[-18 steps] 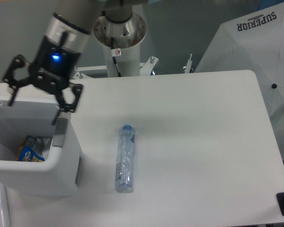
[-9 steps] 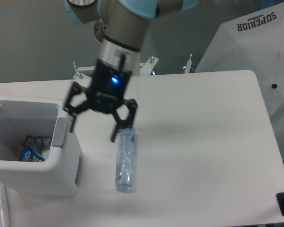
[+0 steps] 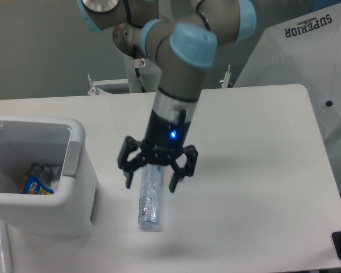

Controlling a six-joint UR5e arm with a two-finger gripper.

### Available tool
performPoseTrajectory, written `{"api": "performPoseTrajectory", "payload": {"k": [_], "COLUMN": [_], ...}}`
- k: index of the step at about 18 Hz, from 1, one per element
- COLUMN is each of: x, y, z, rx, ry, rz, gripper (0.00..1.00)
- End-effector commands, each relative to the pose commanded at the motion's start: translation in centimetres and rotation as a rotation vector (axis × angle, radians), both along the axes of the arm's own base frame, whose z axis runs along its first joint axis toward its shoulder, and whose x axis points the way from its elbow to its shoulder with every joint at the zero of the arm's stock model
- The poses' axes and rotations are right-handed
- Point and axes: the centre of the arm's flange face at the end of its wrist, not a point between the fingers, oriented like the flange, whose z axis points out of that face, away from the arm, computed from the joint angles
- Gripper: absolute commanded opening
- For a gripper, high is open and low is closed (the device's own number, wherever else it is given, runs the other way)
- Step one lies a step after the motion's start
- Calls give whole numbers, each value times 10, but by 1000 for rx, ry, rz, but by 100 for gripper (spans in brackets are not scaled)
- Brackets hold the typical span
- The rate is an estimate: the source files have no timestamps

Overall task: Place the trash in the trash can
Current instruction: 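Move the gripper over the clear water bottle and lower it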

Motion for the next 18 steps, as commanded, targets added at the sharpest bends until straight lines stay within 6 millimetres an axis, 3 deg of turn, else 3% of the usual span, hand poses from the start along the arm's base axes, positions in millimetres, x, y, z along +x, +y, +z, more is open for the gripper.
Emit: {"api": "performPoseTrajectory", "payload": {"k": [5,18], "x": [-13,-4], "y": [9,28], "z": [-53,-101], "rx": [-106,-185], "ry": [-7,-16], "rz": [17,7], "gripper": [100,100]}}
